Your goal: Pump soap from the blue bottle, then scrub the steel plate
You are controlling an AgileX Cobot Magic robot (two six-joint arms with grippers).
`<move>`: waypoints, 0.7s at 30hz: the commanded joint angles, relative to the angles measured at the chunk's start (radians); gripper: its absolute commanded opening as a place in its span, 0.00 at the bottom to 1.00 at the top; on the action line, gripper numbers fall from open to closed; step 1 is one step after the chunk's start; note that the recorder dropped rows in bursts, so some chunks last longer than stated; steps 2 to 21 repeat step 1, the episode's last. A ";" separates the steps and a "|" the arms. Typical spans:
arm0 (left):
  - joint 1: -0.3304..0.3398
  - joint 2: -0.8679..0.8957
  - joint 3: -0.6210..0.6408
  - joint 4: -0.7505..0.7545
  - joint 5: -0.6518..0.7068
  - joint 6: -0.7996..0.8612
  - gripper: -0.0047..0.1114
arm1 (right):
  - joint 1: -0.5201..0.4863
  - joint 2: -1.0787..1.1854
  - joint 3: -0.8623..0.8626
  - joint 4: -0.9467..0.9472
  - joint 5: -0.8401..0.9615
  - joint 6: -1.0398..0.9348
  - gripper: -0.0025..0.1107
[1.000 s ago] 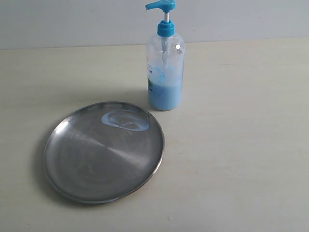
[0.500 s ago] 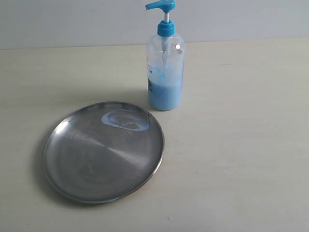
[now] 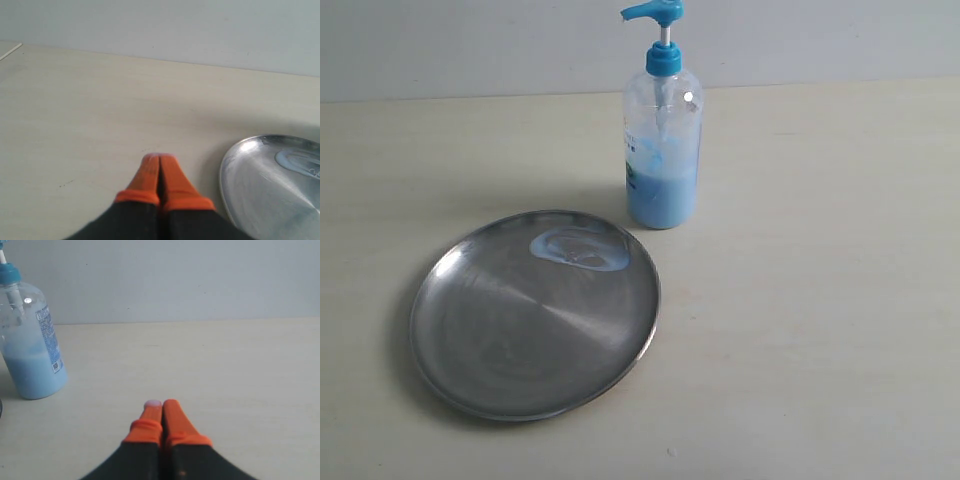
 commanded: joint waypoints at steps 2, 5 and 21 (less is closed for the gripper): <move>0.002 -0.005 0.003 -0.003 -0.005 0.002 0.04 | -0.007 -0.005 0.006 -0.001 -0.010 0.001 0.02; 0.002 -0.005 0.003 -0.003 -0.005 0.002 0.04 | -0.007 -0.005 0.006 -0.001 -0.010 0.001 0.02; 0.002 -0.005 0.003 -0.003 -0.005 0.002 0.04 | -0.007 -0.005 0.006 -0.001 -0.010 0.001 0.02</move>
